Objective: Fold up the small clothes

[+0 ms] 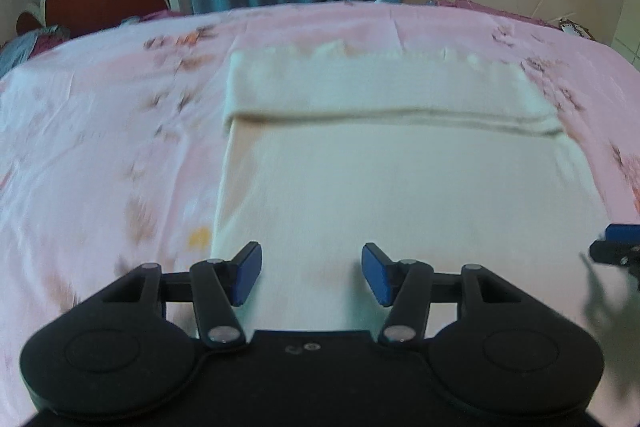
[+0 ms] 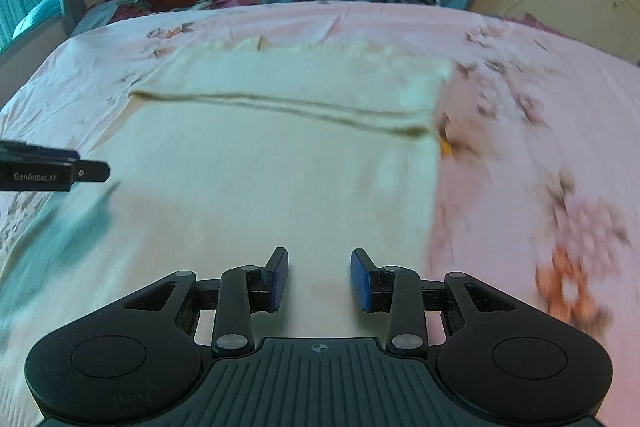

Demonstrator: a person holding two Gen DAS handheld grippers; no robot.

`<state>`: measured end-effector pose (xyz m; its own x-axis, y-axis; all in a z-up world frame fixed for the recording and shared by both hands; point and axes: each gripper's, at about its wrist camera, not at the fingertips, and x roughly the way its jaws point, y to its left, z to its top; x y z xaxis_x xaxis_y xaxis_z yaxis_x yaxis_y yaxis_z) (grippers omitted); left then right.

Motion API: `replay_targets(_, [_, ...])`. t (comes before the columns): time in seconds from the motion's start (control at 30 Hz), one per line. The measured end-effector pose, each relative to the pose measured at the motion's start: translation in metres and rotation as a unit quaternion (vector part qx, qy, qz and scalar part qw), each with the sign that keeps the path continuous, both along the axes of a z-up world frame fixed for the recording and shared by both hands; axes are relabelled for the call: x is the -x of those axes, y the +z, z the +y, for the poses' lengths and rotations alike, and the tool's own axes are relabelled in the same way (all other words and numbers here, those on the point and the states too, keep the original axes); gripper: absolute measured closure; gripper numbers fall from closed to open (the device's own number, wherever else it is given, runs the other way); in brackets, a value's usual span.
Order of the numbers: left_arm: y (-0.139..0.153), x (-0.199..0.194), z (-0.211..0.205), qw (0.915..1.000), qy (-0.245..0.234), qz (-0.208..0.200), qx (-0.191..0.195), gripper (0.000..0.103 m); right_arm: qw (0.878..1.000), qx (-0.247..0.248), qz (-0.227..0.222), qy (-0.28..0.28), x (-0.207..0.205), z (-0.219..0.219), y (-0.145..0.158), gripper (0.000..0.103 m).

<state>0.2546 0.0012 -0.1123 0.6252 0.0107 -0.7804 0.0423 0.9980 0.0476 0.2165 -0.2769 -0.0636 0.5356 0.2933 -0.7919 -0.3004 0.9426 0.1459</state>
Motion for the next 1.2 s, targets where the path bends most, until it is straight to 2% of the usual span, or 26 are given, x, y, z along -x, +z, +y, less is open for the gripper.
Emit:
replay_targets(0.1, [-0.016, 0.015, 0.009, 0.9998, -0.01, 0.017, -0.004, 0.048, 1.0, 0.015, 0.003, -0.012, 0.018, 0.004, -0.007, 0.069])
replay_targets(0.17, [-0.021, 0.022, 0.016, 0.9999, -0.017, 0.0, -0.001, 0.047, 0.999, 0.039, -0.004, -0.02, 0.025, 0.007, -0.016, 0.069])
replay_targets(0.33, [-0.015, 0.033, 0.015, 0.9998, -0.018, -0.001, -0.003, 0.048, 0.997, 0.064, -0.006, -0.042, 0.035, 0.014, -0.012, 0.069])
replay_targets(0.47, [-0.019, 0.05, 0.018, 0.9989, -0.041, -0.014, -0.018, 0.047, 0.995, 0.083, -0.011, -0.053, 0.043, 0.018, -0.014, 0.069])
replay_targets(0.57, [-0.012, 0.054, 0.022, 0.9995, -0.029, -0.008, -0.008, 0.049, 0.995, 0.065, -0.007, -0.074, 0.051, 0.017, -0.006, 0.069])
replay_targets(0.67, [-0.004, 0.064, 0.026, 0.9996, -0.027, -0.011, -0.002, 0.048, 0.994, 0.072, -0.005, -0.077, 0.063, 0.017, -0.004, 0.069])
replay_targets(0.9, [0.009, 0.092, 0.036, 0.9997, -0.023, -0.003, 0.003, 0.041, 0.995, 0.051, -0.011, -0.089, 0.096, 0.017, 0.018, 0.068])
replay_targets(1.2, [0.008, 0.13, 0.05, 0.9995, -0.024, 0.02, 0.008, 0.038, 0.993, 0.053, 0.0, -0.107, 0.139, 0.01, 0.024, 0.068])
